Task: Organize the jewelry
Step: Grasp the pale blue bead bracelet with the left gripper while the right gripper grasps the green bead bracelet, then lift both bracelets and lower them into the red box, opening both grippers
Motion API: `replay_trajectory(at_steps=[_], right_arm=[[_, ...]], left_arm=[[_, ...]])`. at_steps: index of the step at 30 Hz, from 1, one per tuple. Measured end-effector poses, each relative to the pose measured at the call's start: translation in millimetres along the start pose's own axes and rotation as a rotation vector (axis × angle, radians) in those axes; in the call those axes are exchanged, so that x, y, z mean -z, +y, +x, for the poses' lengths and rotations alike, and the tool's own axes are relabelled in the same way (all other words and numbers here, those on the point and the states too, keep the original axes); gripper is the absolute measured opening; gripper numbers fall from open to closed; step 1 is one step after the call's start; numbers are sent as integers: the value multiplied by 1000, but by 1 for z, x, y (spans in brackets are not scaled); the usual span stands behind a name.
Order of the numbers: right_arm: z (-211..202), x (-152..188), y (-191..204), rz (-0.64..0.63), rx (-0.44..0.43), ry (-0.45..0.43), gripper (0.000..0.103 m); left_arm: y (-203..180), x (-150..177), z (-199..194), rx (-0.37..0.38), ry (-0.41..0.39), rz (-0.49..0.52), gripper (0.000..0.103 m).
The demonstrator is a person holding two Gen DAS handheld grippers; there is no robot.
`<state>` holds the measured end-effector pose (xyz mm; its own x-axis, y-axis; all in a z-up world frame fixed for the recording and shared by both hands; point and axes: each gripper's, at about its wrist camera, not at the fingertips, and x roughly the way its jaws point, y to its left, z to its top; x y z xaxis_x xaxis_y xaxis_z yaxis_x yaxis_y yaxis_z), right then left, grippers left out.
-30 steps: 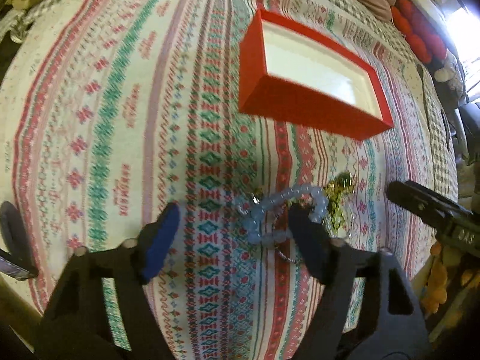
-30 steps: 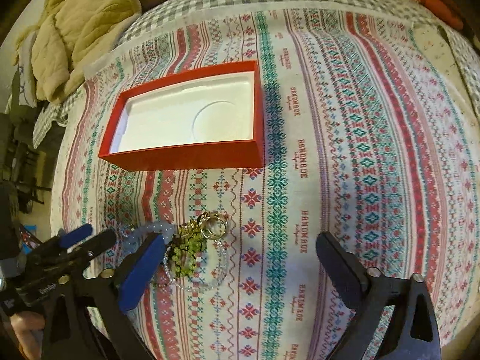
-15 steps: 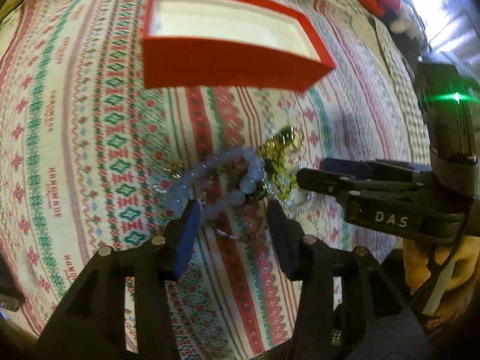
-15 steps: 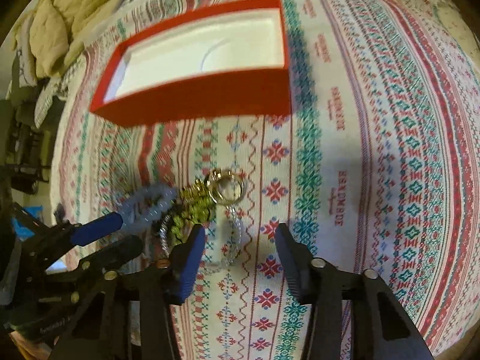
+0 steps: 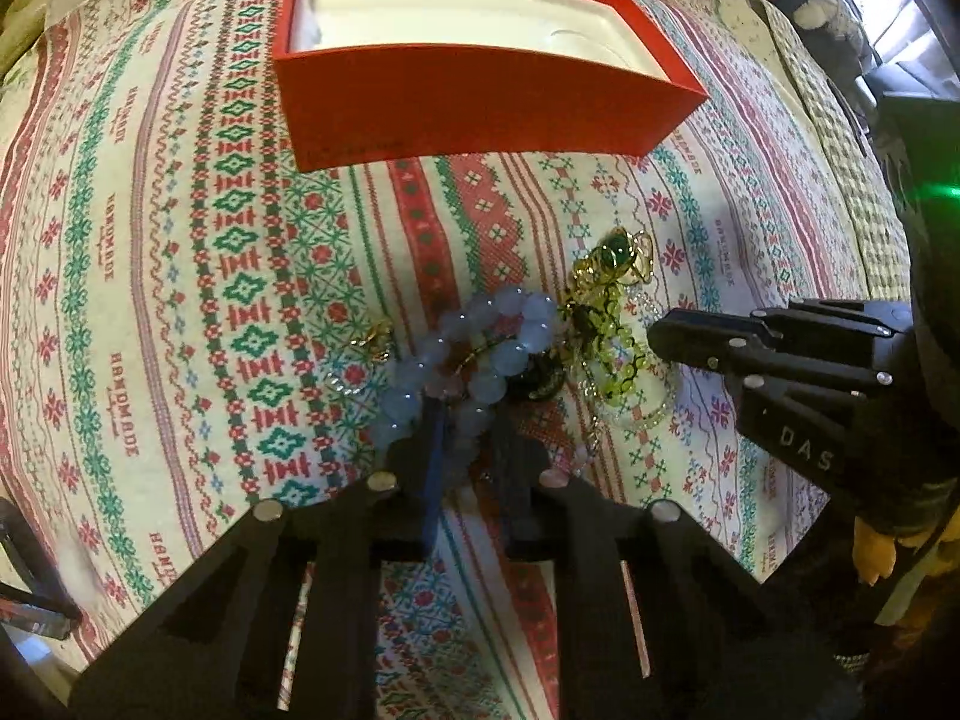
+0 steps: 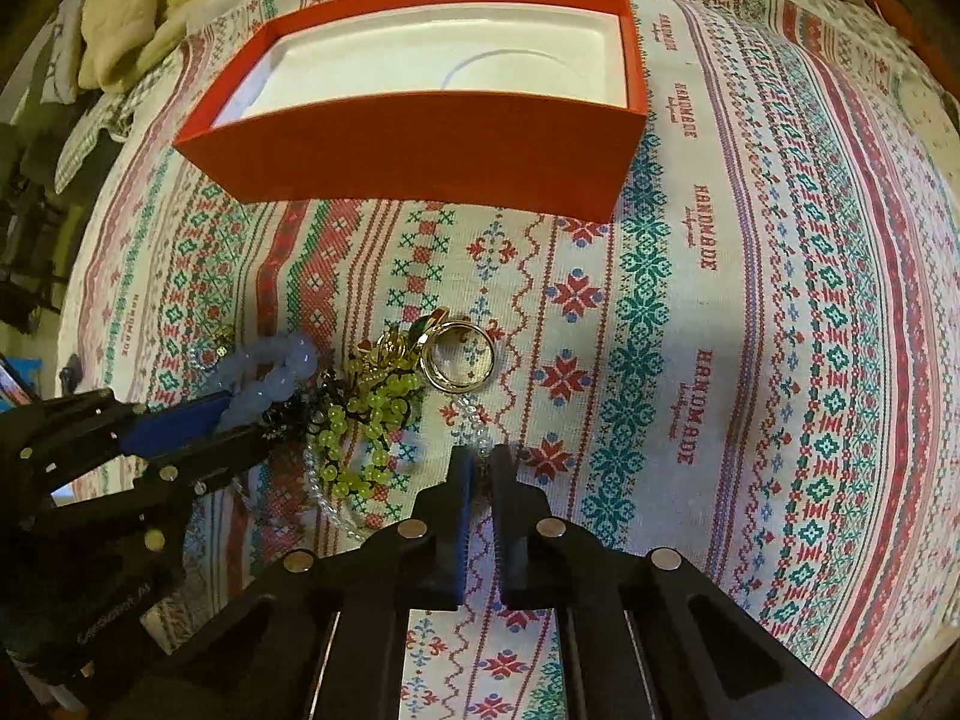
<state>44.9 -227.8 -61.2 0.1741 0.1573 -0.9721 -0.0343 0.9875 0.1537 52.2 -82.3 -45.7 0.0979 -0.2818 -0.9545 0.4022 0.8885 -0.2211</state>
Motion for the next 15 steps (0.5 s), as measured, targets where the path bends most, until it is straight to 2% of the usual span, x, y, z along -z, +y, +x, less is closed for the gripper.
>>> replay_trajectory(at_steps=[9, 13, 14, 15], right_arm=[[-31, -1, -6, 15, -65, -67, 4], [-43, -3, -5, 12, -107, -68, 5], [-47, -2, -11, 14, -117, -60, 6], [-48, 0, -12, 13, -127, -50, 12]], left_arm=[[1, -1, -25, 27, -70, -11, 13], [5, 0, -40, 37, -110, -21, 13], [10, 2, -45, 40, -118, -22, 13], [10, 2, -48, 42, -127, -24, 13]])
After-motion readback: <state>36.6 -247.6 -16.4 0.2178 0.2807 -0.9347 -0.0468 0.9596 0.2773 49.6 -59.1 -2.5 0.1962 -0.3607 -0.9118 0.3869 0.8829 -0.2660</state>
